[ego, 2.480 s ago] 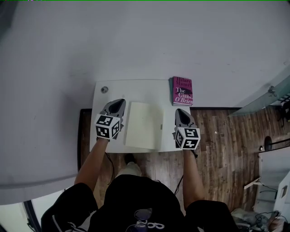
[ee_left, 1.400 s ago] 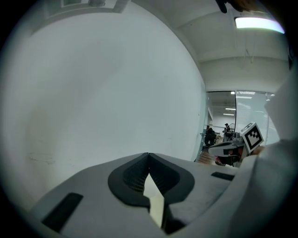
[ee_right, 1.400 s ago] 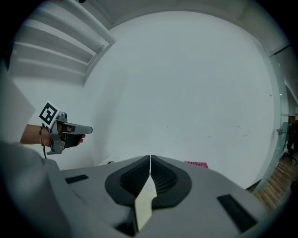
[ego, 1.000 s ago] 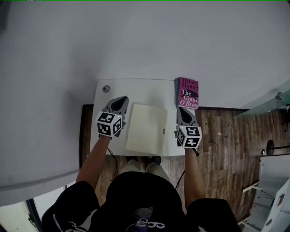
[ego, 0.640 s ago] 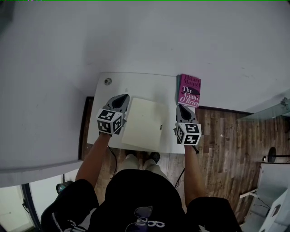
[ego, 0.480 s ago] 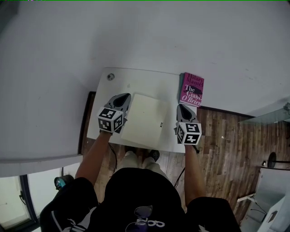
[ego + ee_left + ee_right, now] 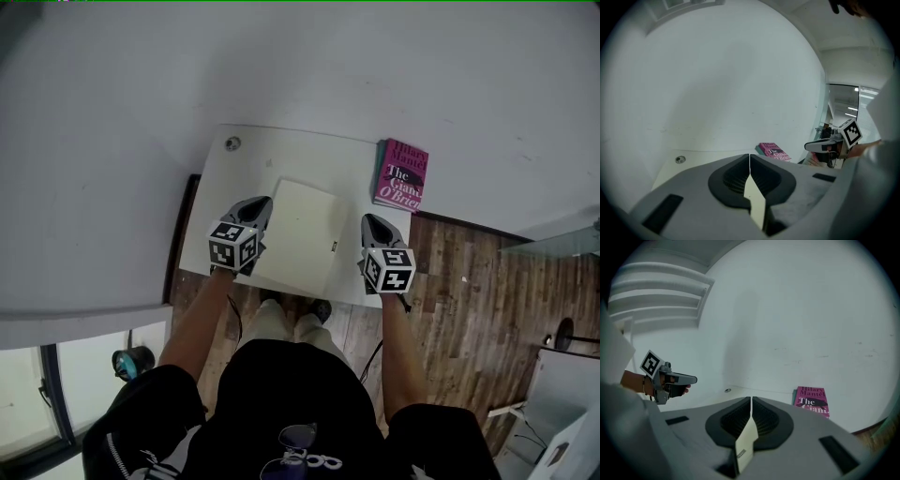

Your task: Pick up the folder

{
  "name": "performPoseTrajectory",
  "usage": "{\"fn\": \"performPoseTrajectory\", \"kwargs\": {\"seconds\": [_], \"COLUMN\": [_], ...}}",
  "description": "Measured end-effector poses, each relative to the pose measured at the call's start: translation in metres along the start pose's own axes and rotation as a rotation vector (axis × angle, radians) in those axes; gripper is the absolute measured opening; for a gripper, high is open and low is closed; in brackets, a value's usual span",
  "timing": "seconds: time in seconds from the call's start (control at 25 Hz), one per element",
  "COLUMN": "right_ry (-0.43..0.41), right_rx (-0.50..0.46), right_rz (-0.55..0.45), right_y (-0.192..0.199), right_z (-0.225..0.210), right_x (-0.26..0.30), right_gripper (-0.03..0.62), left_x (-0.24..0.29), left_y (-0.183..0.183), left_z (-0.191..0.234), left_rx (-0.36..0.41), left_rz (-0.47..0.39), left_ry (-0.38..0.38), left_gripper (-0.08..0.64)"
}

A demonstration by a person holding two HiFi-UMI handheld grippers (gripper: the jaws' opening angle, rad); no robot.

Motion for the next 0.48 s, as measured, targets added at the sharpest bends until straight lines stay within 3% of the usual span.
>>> {"fn": "performPoseTrajectory", "kwargs": {"seconds": [0.48], "right_ry": [-0.022], "right_rx": [0.048], "right_rz": [0.018], "right_y": [0.018], "right_z": [0.002], "right_x": [0.002], "right_gripper": [0.026], "left_x": [0.009], "left_y": [0.016], "left_z": [0.002], "left_rx": [-0.054], "left_rz": [0.035], "left_ry": [0.053], "left_gripper": [0.023]}}
Point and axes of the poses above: the fingertips, and each gripper's own axes: x forward along the fingers, z to its left, y out of its underside, the point moved 5 cm from there along -x, backward along the fingers, and after that the axes turned 7 degrees about -z, right-handed, at the moved point
